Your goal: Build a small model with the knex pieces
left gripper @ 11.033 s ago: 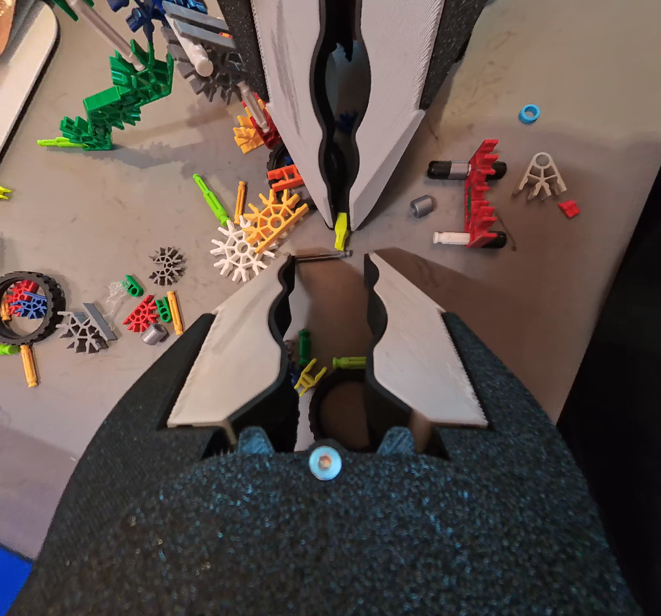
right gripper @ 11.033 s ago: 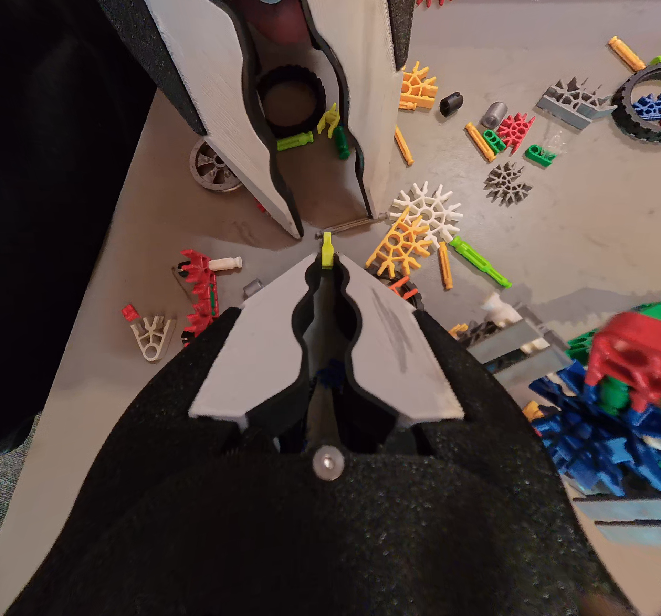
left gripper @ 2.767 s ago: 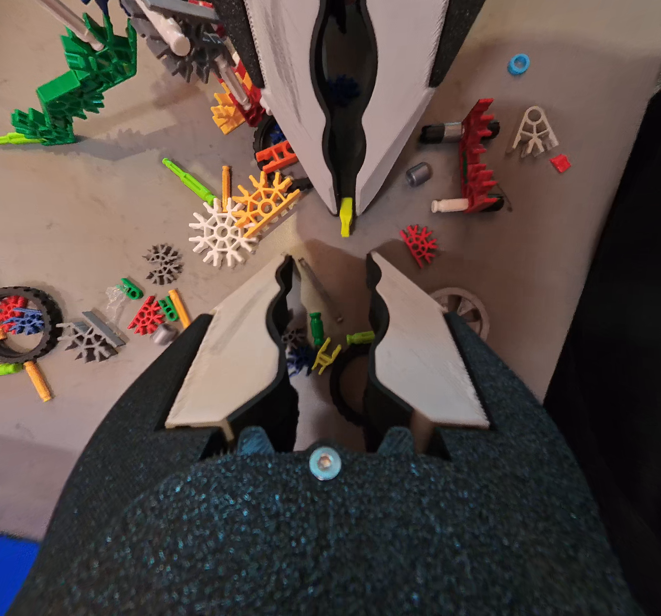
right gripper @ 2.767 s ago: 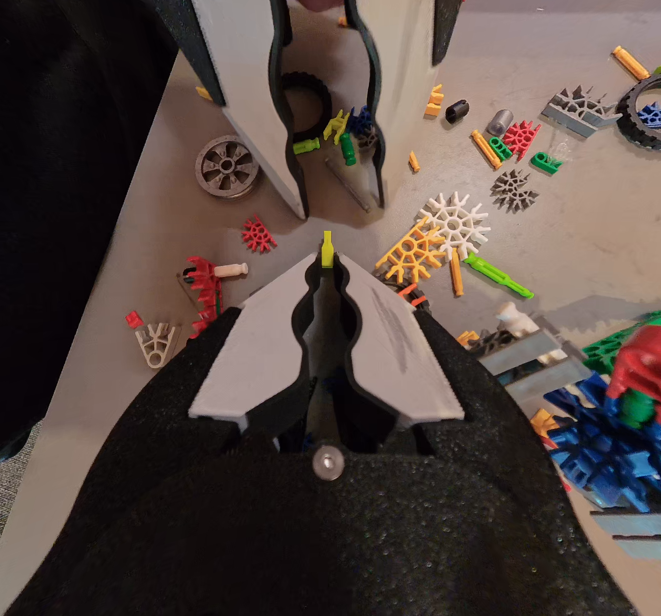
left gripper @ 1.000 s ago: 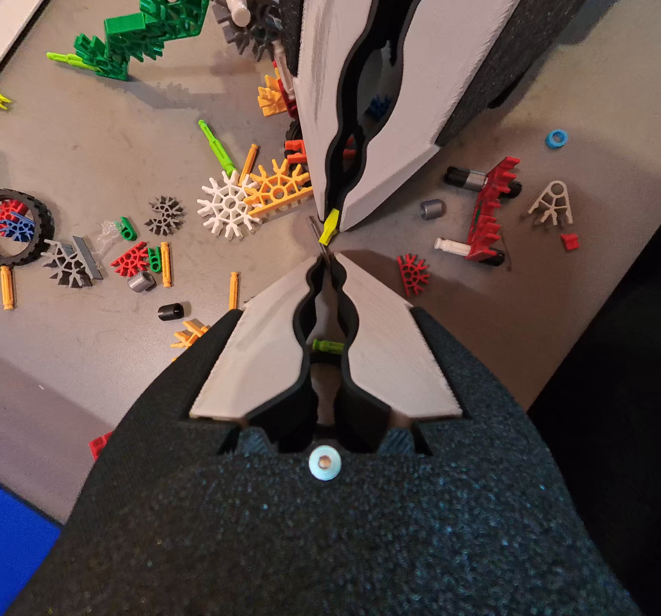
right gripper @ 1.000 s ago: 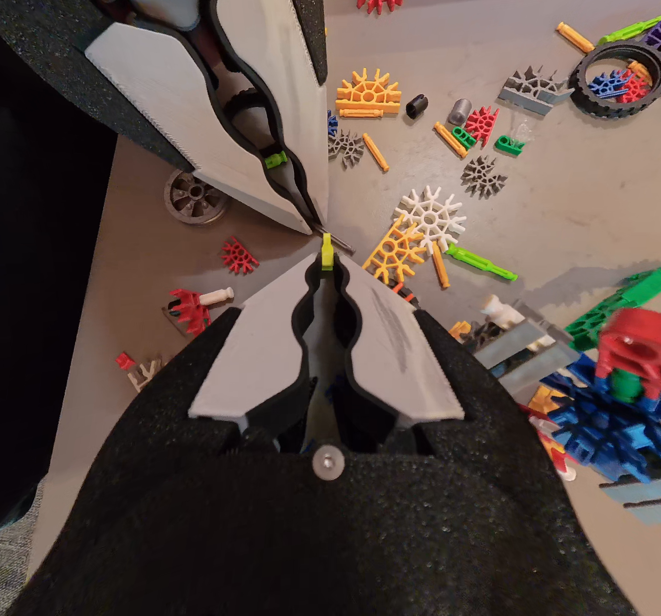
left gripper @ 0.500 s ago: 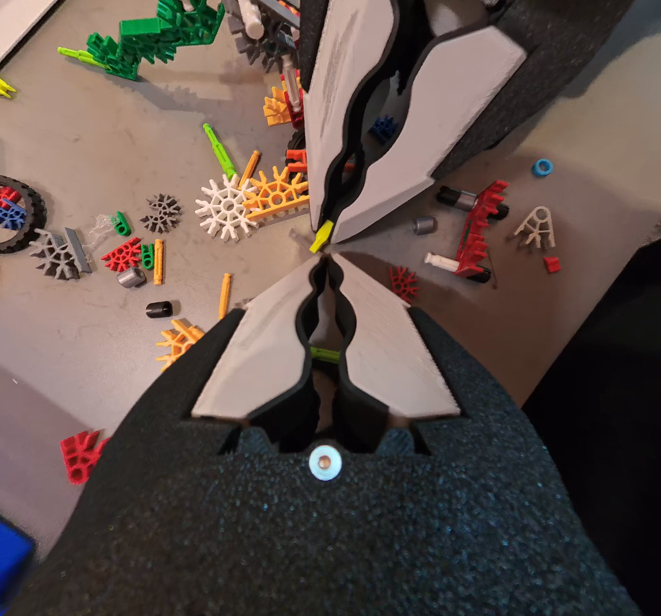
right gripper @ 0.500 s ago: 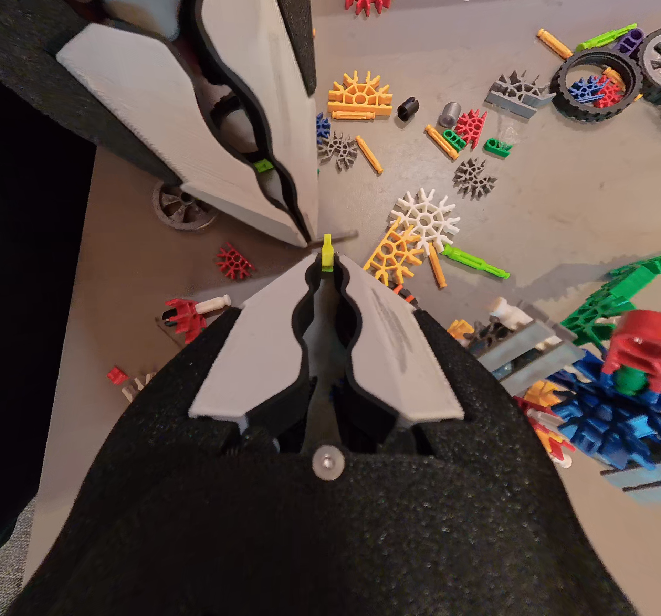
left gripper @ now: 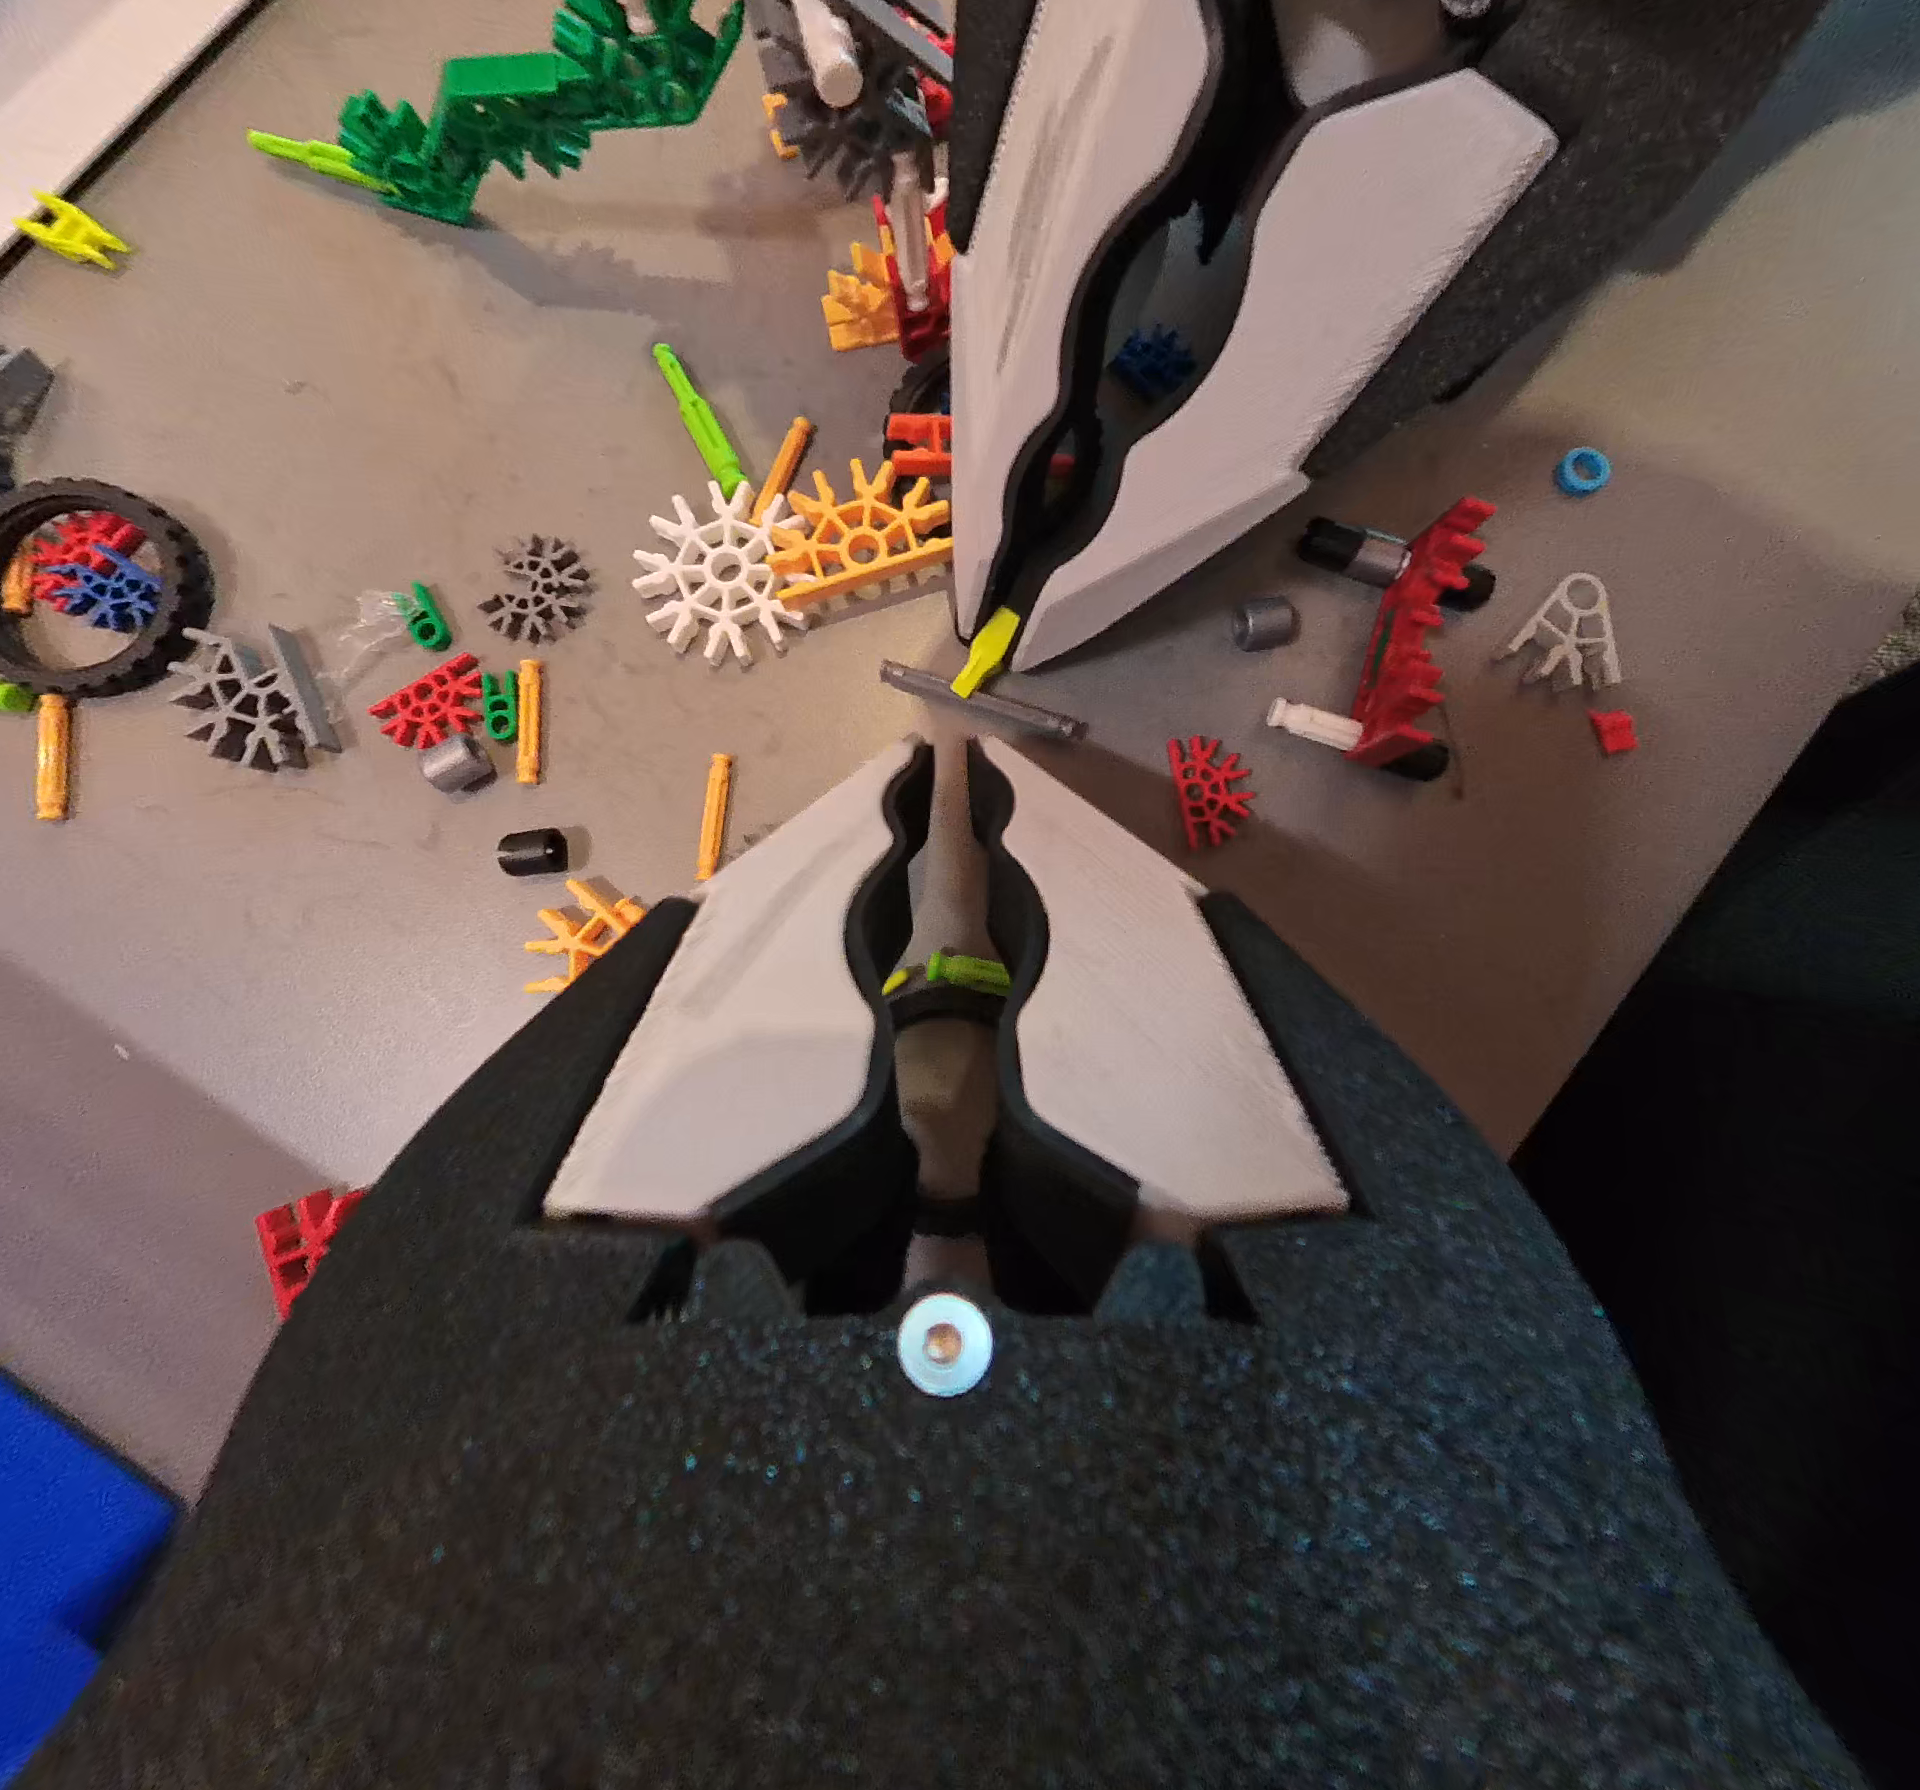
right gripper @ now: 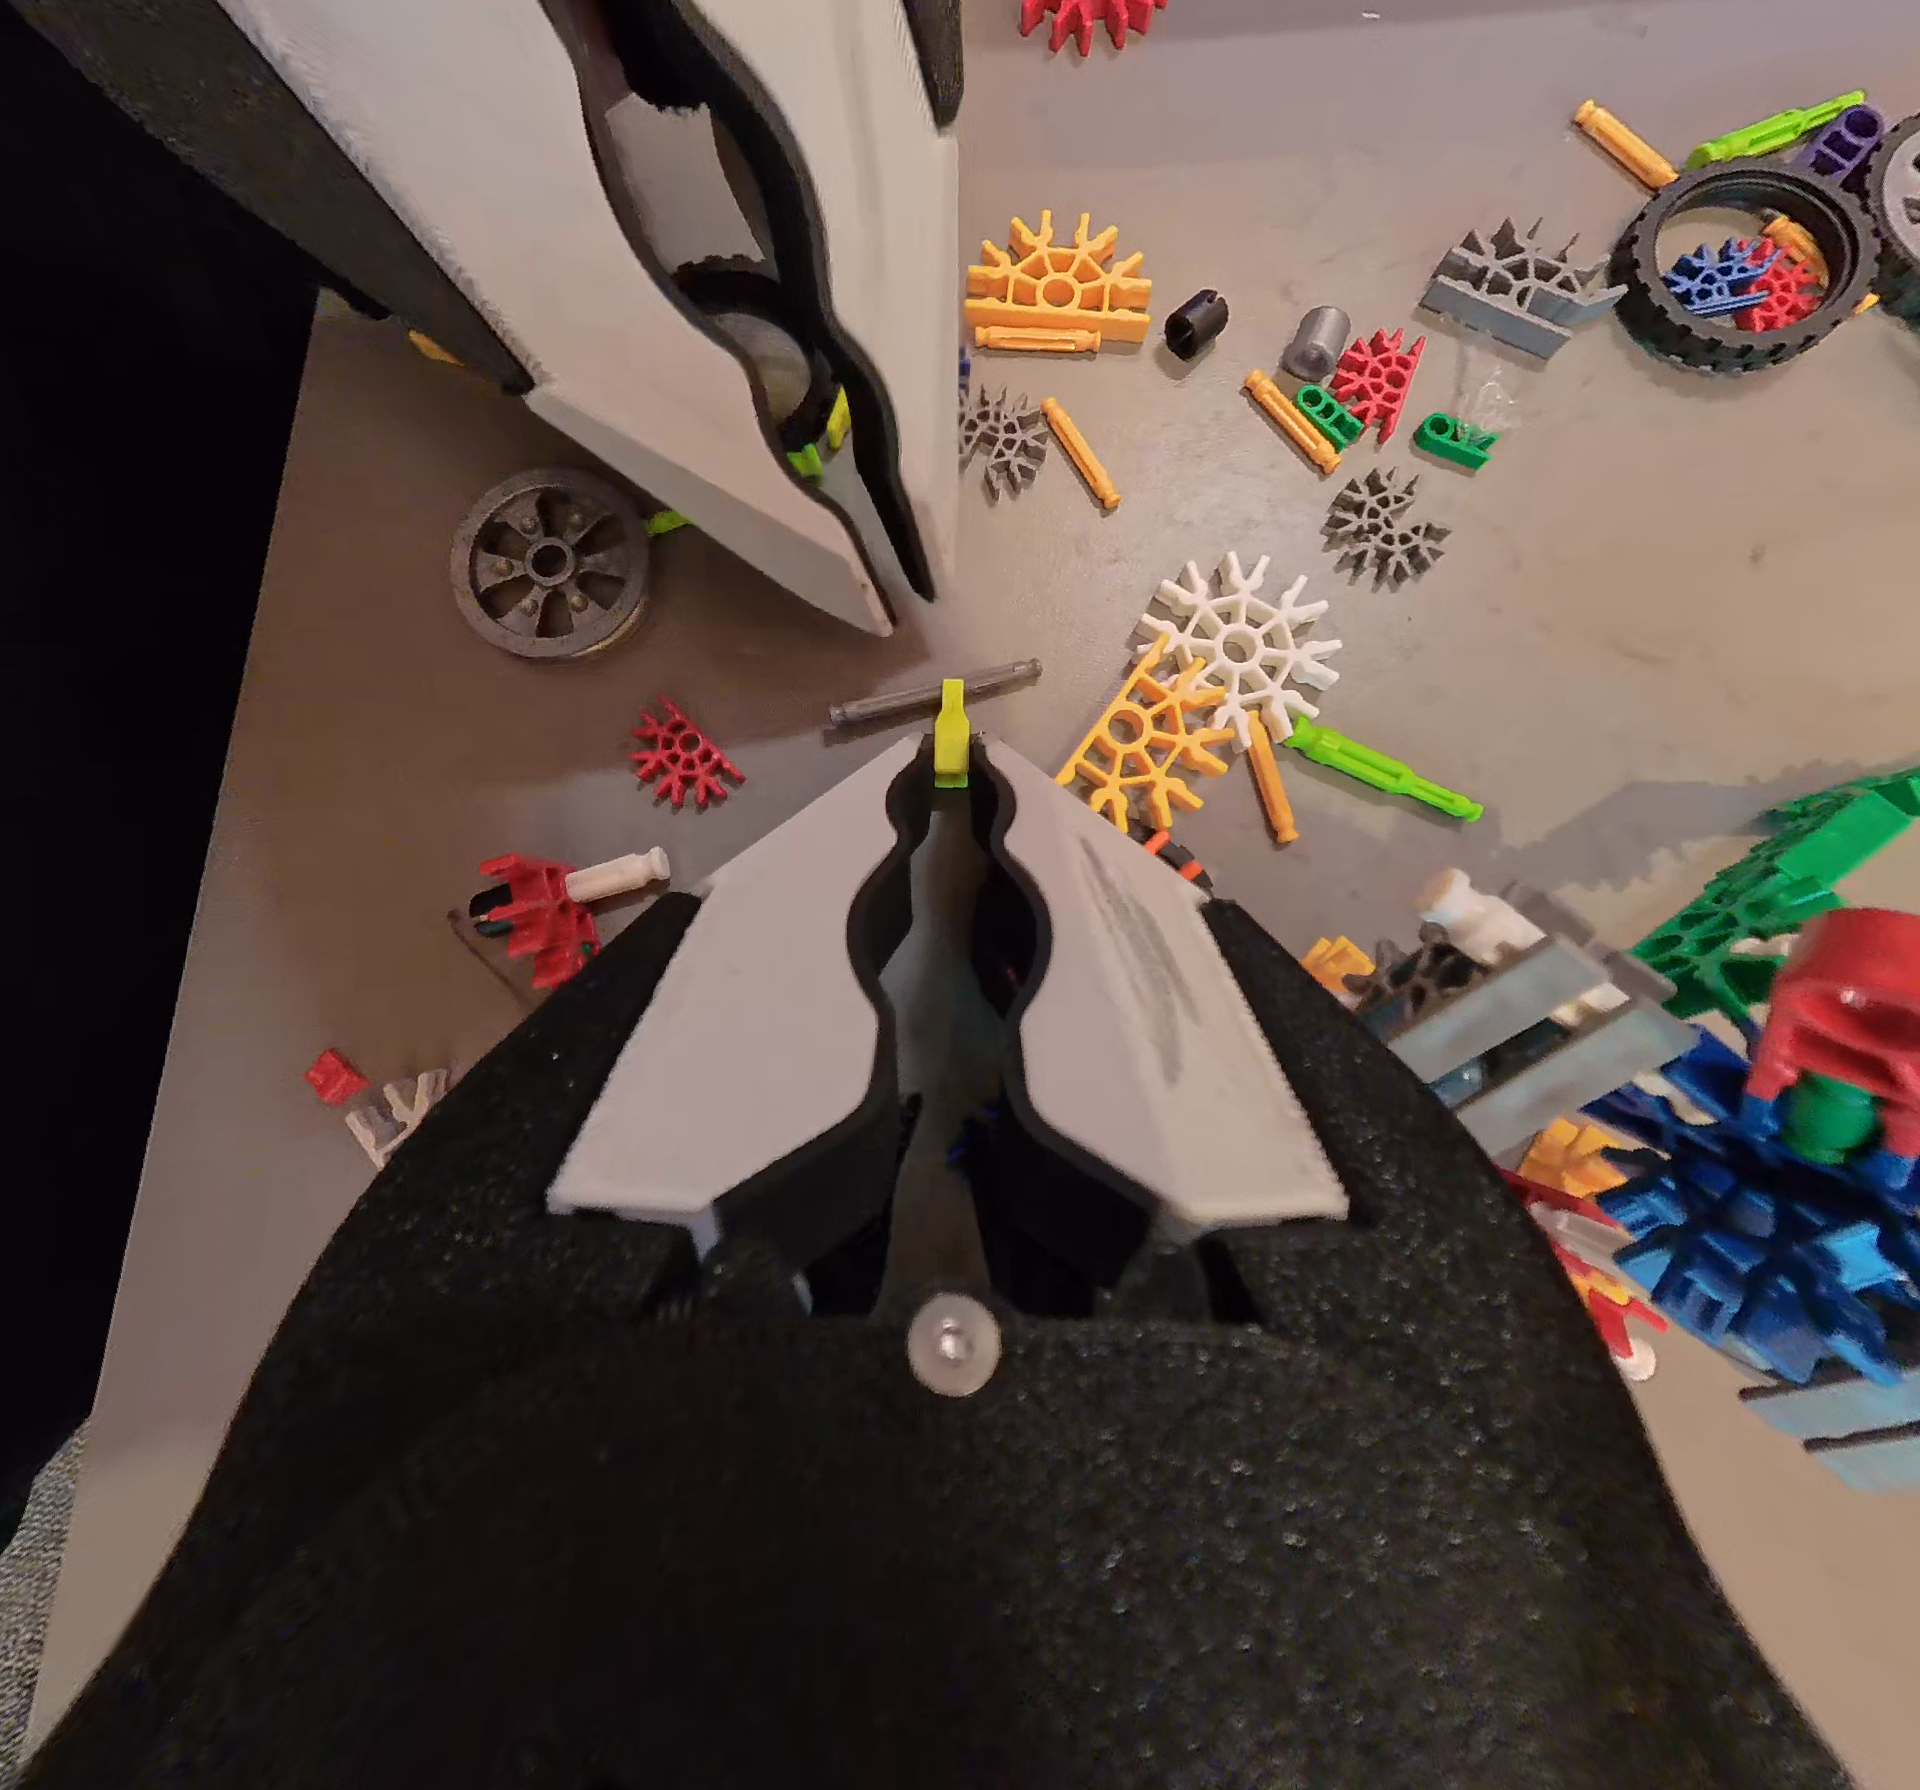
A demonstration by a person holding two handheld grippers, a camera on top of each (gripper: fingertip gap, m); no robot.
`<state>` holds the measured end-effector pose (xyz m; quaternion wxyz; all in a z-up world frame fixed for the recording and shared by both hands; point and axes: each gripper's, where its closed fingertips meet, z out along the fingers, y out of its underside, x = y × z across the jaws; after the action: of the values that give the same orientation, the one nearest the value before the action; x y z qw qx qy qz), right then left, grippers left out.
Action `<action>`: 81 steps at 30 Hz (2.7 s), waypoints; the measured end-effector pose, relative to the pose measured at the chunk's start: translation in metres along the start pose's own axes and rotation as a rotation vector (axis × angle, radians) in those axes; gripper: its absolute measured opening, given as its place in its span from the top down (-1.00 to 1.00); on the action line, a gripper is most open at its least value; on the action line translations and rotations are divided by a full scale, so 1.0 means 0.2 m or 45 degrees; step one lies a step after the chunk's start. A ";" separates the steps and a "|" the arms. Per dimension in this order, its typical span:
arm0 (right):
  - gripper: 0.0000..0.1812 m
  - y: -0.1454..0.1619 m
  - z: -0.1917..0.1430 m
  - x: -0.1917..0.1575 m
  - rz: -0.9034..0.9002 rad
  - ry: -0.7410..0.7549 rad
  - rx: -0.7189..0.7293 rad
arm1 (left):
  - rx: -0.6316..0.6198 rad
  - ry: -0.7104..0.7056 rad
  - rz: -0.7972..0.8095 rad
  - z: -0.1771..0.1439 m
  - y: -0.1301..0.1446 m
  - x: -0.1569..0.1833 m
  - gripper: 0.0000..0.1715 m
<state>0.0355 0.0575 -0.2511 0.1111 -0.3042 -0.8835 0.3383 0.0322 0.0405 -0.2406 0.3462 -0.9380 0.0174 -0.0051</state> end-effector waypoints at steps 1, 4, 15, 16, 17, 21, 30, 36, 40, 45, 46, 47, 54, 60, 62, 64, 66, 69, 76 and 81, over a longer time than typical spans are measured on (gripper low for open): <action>0.94 0.00 0.00 0.00 -0.004 -0.004 0.002 | -0.026 0.013 0.022 0.01 0.01 0.01 0.95; 0.94 0.00 0.00 0.00 -0.015 -0.018 0.009 | -0.050 0.024 0.110 0.03 0.03 0.02 0.89; 0.94 0.00 0.00 0.00 -0.062 -0.046 0.023 | -0.063 0.087 0.217 0.06 0.01 0.02 0.89; 0.94 0.00 0.00 0.00 -0.063 -0.049 0.025 | -0.064 0.094 0.222 0.07 0.01 0.03 0.90; 0.94 0.00 0.00 0.00 -0.065 -0.053 0.025 | -0.068 0.092 0.236 0.07 0.01 0.03 0.90; 0.94 0.00 0.00 -0.01 -0.076 -0.063 0.029 | -0.073 0.096 0.256 0.07 0.01 0.03 0.90; 0.95 0.00 0.00 -0.01 -0.110 -0.091 0.037 | -0.077 0.114 0.334 0.07 0.00 0.03 0.92; 0.95 0.00 0.00 -0.01 -0.123 -0.107 0.042 | -0.091 0.157 0.365 0.07 0.00 0.03 0.93; 0.95 0.00 0.00 -0.01 -0.126 -0.114 0.045 | -0.086 0.178 0.354 0.07 0.00 0.03 0.93; 0.95 0.00 0.00 -0.01 -0.136 -0.122 0.047 | -0.091 0.189 0.368 0.07 0.00 0.03 0.95; 0.95 0.00 0.00 -0.01 -0.139 -0.123 0.046 | -0.089 0.192 0.366 0.07 0.00 0.03 0.95; 0.95 0.01 0.00 -0.01 -0.142 -0.123 0.046 | -0.086 0.195 0.364 0.07 0.00 0.03 0.96; 0.96 0.00 0.00 -0.01 -0.150 -0.127 0.047 | -0.092 0.209 0.388 0.07 0.00 0.03 0.96; 0.96 0.00 0.00 -0.01 -0.150 -0.134 0.052 | -0.085 0.228 0.388 0.08 -0.01 0.03 0.97; 0.96 0.00 0.00 -0.01 -0.152 -0.134 0.053 | -0.082 0.234 0.396 0.08 -0.01 0.03 0.97; 0.96 0.00 0.00 -0.01 -0.154 -0.134 0.054 | -0.079 0.238 0.389 0.08 -0.01 0.03 0.98; 0.96 0.00 0.00 -0.01 -0.155 -0.136 0.055 | -0.073 0.230 0.397 0.08 -0.01 0.03 0.99; 0.96 0.00 0.00 -0.01 -0.156 -0.135 0.056 | -0.067 0.228 0.402 0.08 -0.01 0.03 1.00; 0.97 0.00 0.00 -0.01 -0.155 -0.139 0.057 | -0.064 0.228 0.409 0.08 -0.02 0.04 1.00; 0.97 0.00 0.00 -0.01 -0.145 -0.154 0.065 | -0.058 0.225 0.404 0.10 -0.03 0.04 1.00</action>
<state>0.0378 0.0568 -0.2513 0.0843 -0.2293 -0.8956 0.3717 0.0399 0.0574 -0.2510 0.3183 -0.9270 0.1957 -0.0324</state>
